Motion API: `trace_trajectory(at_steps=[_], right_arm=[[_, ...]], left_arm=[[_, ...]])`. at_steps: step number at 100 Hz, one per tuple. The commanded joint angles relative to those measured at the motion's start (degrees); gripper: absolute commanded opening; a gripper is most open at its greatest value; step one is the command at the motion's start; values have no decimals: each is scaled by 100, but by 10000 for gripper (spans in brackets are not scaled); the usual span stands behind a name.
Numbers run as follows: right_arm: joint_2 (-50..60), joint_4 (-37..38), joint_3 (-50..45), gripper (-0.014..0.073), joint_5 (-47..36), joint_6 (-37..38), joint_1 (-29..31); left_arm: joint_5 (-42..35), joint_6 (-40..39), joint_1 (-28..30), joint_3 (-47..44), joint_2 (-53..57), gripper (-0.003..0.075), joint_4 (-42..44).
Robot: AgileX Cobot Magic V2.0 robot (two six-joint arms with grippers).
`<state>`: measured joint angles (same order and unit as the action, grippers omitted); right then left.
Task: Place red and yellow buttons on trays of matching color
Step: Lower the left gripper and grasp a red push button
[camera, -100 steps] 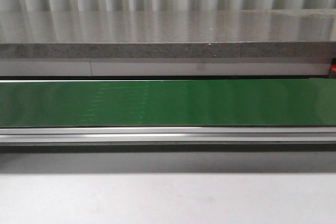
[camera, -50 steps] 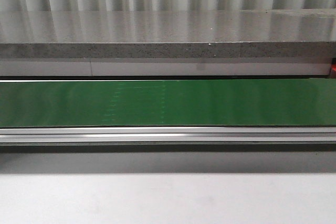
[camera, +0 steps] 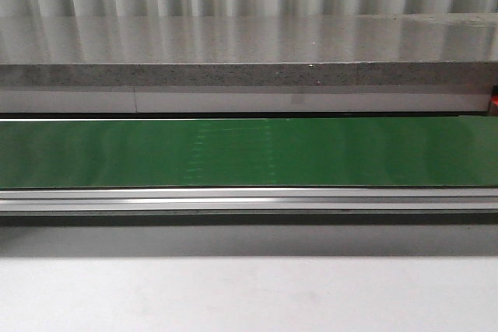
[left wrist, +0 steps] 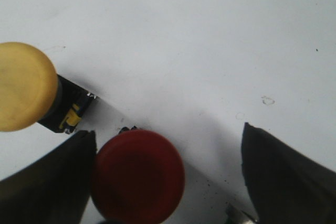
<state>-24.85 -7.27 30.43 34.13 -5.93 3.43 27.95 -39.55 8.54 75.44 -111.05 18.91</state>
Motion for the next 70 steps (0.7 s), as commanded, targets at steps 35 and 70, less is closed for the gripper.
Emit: trace_trajectory(at_steps=[35, 70], right_arm=[[-27, -5, 142, -67, -375, -33, -15], [-27, -5, 142, -67, -375, -33, -15]], left_arm=[[3, -46, 8, 169, 492, -8, 10], [290, 645, -134, 169, 1719, -20, -191]])
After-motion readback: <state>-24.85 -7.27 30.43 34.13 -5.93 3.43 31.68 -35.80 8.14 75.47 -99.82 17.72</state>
